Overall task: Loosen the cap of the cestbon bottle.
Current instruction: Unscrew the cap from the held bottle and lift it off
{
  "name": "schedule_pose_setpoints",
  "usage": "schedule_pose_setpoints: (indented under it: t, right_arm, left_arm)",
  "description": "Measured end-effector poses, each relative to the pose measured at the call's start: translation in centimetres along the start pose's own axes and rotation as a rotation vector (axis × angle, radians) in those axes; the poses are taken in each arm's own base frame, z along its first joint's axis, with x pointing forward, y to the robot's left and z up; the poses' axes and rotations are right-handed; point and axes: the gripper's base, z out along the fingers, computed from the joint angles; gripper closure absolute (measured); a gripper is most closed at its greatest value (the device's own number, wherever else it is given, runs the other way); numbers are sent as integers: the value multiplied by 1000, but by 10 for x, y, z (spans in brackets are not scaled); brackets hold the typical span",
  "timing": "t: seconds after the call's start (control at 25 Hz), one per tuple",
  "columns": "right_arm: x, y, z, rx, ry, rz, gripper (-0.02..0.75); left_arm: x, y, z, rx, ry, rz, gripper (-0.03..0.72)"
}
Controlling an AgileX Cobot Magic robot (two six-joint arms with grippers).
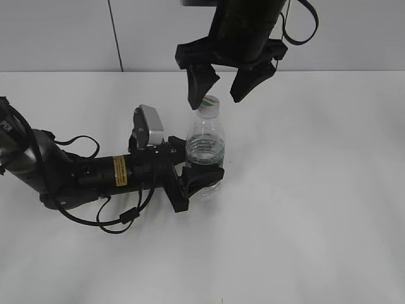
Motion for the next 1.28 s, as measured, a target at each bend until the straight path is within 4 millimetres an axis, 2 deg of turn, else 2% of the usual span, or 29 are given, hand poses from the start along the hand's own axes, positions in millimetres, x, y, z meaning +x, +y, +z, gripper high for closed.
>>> schedule_pose_setpoints:
  t: [0.16,0.6,0.84,1.04,1.28]
  right_arm:
    - [0,1,7,0,16,-1,144]
    - [0,2,8,-2,17,-4,147]
    - [0,2,8,-2,17,-12,225]
    - [0,2,9,-2,20,-14,240]
    - [-1,1,16,-1,35,-16,305]
  left_arm:
    - [0,0,0,0,0,0,273]
    - [0,0,0,0,0,0,273]
    - [0,0,0,0,0,0,273]
    - [0,0,0,0,0,0,273]
    - [0,0,0,0,0,0,273]
